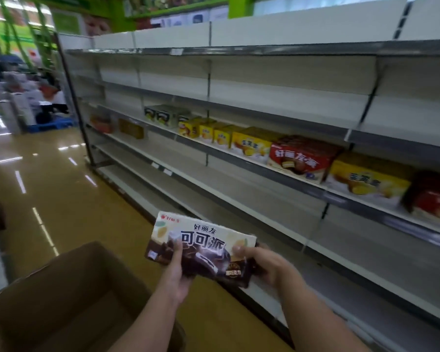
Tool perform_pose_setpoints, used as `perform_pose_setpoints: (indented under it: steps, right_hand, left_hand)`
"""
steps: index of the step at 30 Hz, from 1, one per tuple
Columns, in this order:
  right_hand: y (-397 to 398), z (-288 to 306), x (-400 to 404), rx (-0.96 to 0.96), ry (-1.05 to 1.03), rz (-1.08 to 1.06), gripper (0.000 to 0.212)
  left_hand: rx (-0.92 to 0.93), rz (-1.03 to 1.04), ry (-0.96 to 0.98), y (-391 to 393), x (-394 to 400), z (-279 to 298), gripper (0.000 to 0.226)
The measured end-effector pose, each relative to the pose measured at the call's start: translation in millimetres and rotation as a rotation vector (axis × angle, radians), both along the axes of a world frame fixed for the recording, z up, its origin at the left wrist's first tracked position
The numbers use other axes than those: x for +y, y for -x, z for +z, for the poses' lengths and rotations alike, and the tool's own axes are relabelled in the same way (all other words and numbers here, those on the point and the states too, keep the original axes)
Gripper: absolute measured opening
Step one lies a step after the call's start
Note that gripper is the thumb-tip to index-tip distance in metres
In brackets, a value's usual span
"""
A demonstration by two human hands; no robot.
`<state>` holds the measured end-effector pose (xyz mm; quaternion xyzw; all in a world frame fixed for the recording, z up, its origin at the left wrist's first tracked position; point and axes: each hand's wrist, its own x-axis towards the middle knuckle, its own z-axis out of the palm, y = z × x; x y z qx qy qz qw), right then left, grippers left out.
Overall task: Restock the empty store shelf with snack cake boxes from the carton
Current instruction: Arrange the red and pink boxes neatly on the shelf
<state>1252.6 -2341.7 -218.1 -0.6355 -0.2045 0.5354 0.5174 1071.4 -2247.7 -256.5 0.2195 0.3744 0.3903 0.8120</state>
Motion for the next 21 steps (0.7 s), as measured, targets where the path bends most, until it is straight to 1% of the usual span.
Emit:
perform_pose_setpoints:
  steps: [2,3,4,6,8,12,14,17,19,21]
  right_hand:
    - [-20,7,-24,-0.030,0.015,-0.045,0.043]
    - [-30,8,-38,-0.037,0.029,-0.072,0.044]
    - [-39,6,-50,-0.040,0.037,-0.104,0.046]
    - [-51,2,-78,-0.043,0.052,-0.178,0.047]
    - [-59,-5,-102,-0.058,0.061,-0.267,0.047]
    - [-70,-10,-155,-0.106,0.039,-0.463,0.035]
    - [-83,-14,-186,-0.133,0.015,-0.585,0.036]
    - [-104,-13,-233,-0.188,-0.020,-0.772,0.026]
    - [-119,-13,-262,-0.206,-0.034,-0.912,0.036]
    - [-133,-9,-291,-0.205,-0.067,-1.009,0.045]
  left_hand:
    - [0.061,0.063,-0.009,1,5,-4,0.089]
    - [0.144,0.046,-0.049,-2,6,-5,0.089]
    - [0.257,-0.021,-0.125,-6,4,-4,0.082]
    - [0.466,-0.233,-0.324,-25,-5,-5,0.062]
    - [0.556,-0.380,-0.445,-49,-16,-2,0.048]
    - [0.597,-0.547,-0.611,-104,-47,0,0.043]
    - [0.588,-0.602,-0.645,-134,-71,5,0.042]
    - [0.536,-0.686,-0.705,-178,-111,5,0.036]
    - [0.474,-0.717,-0.749,-203,-141,8,0.030]
    - [0.454,-0.743,-0.779,-230,-168,9,0.028]
